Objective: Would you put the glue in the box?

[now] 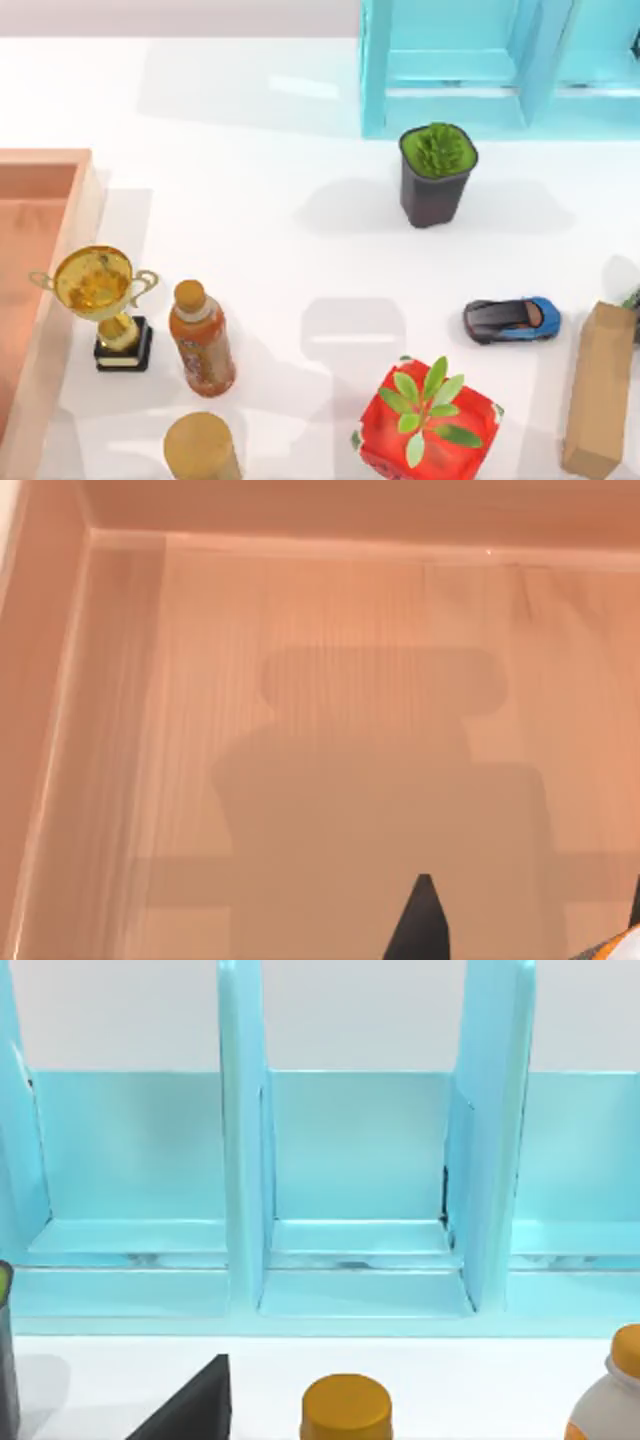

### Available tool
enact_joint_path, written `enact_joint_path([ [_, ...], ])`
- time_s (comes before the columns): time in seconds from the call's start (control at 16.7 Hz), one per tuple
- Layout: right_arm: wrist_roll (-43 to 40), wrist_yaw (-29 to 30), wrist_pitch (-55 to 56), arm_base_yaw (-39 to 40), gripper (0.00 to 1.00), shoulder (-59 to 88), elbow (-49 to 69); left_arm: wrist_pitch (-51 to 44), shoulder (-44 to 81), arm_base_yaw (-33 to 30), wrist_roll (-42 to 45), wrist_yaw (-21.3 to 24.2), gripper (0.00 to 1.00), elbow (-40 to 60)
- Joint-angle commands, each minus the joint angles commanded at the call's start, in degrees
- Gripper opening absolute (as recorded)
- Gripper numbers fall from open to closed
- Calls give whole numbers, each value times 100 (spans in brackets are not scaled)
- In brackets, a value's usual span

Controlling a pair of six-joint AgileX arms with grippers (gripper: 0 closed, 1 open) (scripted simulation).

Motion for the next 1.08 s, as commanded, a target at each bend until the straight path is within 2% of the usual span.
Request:
enact_joint_path([
  [0.18,0,0,0,0,100,0,0,-13,-508,320,327,389,0,-317],
  [0.3,0,0,0,0,100,0,0,-8,-595,365,394,461,0,-359],
  [0.66,0,0,0,0,100,0,0,81,-490,320,368,437,0,-351],
  [1.08,0,0,0,0,100,0,0,1074,243,53,175,243,0,-502],
])
